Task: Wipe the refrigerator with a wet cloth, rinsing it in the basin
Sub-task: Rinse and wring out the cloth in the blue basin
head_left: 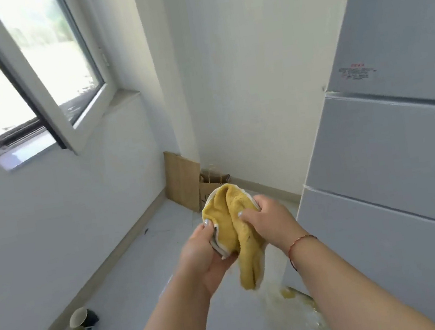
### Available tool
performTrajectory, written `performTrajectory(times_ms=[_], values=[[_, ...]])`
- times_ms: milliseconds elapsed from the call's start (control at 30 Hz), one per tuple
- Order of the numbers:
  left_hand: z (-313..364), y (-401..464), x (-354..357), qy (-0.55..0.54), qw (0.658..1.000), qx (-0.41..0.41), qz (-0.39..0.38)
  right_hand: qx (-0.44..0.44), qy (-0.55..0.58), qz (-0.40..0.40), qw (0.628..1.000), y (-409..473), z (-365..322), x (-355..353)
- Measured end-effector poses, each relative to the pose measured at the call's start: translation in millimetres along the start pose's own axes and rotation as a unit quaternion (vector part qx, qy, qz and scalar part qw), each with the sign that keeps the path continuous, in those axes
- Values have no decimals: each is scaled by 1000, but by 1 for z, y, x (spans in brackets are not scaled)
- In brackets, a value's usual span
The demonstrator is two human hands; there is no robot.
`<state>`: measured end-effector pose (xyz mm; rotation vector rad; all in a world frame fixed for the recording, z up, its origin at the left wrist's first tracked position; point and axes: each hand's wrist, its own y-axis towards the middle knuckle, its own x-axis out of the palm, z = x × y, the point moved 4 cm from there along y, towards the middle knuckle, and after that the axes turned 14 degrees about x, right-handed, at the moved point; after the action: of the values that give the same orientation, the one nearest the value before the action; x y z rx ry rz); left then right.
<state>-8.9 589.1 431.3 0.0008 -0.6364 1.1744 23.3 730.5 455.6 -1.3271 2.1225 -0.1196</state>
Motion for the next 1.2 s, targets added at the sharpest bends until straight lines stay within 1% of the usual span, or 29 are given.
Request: performTrajectory(times_ms=[67, 133, 167, 200, 267, 333, 400, 500, 600, 700, 833, 933, 1000, 1100, 1200], values=[[23, -20, -32, -14, 999, 22, 33, -17, -7, -40, 999, -7, -25, 25], [45, -48, -73, -36, 997, 52, 49, -33, -23, -86, 995, -21, -48, 62], [51, -58, -88, -26, 996, 63, 52, -38, -25, -101, 994, -26, -55, 75], [59, -72, -116, -13, 994, 81, 73, -45, -34, -126, 990, -35, -65, 98], [66, -92, -165, 15, 984, 106, 143, -42, -47, -170, 984, -47, -76, 135], [71, -117, -223, 18, 967, 125, 222, -39, -85, -220, 971, -59, -87, 183], [73, -143, -279, 9, 948, 135, 287, -27, -139, -278, 950, -70, -93, 230], [76, -189, -372, 1, 917, 127, 378, 5, -231, -380, 896, -88, -93, 315], [71, -231, -452, 19, 891, 93, 443, 28, -327, -416, 848, -101, -80, 391], [56, -268, -531, 35, 867, 62, 494, 11, -413, -407, 814, -115, -55, 481], [19, -289, -610, 64, 842, 22, 535, -11, -438, -380, 815, -126, -11, 577], [-13, -286, -656, 87, 823, -4, 561, -28, -458, -359, 813, -122, 24, 637], [-37, -278, -683, 111, 821, -24, 559, -43, -470, -348, 810, -114, 43, 667], [-86, -257, -725, 152, 831, -49, 534, -68, -497, -332, 799, -87, 69, 711], [-108, -228, -746, 211, 834, -57, 506, -106, -524, -300, 790, -54, 87, 754]])
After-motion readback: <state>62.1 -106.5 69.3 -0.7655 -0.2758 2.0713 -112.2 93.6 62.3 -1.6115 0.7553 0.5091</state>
